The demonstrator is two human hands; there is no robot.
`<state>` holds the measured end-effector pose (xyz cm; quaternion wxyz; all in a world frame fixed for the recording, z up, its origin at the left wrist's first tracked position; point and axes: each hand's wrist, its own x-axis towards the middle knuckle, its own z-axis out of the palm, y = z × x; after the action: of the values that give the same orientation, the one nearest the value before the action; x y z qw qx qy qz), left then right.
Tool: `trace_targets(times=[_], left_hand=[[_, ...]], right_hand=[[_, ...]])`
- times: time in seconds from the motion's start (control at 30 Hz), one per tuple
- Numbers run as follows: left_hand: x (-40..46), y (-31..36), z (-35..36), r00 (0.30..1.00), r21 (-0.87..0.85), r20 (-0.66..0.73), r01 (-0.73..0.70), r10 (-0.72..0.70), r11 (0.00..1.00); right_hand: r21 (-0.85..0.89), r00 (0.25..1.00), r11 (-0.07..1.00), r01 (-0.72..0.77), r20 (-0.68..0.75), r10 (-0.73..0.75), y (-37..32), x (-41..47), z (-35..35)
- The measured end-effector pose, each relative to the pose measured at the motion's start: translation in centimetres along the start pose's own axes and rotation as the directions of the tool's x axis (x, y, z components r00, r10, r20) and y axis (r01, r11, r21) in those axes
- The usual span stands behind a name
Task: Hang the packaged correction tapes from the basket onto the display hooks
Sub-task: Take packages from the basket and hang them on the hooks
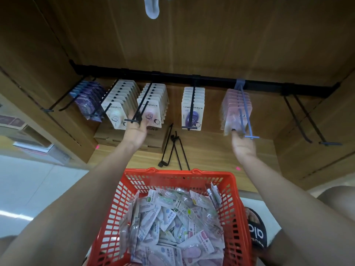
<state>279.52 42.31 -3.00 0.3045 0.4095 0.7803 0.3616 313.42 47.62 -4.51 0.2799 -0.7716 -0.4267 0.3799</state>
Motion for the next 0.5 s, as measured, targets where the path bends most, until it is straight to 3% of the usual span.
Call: trace_targets(times=[0.13,0.23,0.3,0.37,0.43,0.5], left_hand=[[-5.6,-2.4,1.0,0.998,-0.028,-0.007,-0.062,0.062,0.998],[-10.5,-5.4,3.6,0.997,0.071,0.073,-0.029,0.024,0.997],[-13.0,-7.5,5.2,0.984,0.246,0.174,-0.086,0.044,0.965],[-14.9,-9.0,6.1,0.950,0.437,0.259,-0.277,0.175,0.856],[-16.1,-9.7,6.4,0.924,0.560,0.293,-0.374,0.246,0.739],[-17.2,-9.9,6.6,0.915,0.613,0.326,-0.395,0.237,0.684]], right_hand=[[0.200,0.953,0.967,0.157,-0.286,-0.096,1.9,-5.0,1.4],[0.269,0.957,0.938,0.220,-0.248,-0.153,4.6,-9.7,3.8],[0.202,0.974,0.955,0.218,-0.102,-0.201,7.5,-12.2,5.6],[0.032,0.954,0.971,0.238,0.180,-0.240,11.0,-14.1,6.9],[-0.206,0.846,0.915,0.348,0.490,-0.211,14.2,-15.3,7.3],[-0.376,0.719,0.773,0.512,0.680,-0.145,16.1,-15.9,7.3]])
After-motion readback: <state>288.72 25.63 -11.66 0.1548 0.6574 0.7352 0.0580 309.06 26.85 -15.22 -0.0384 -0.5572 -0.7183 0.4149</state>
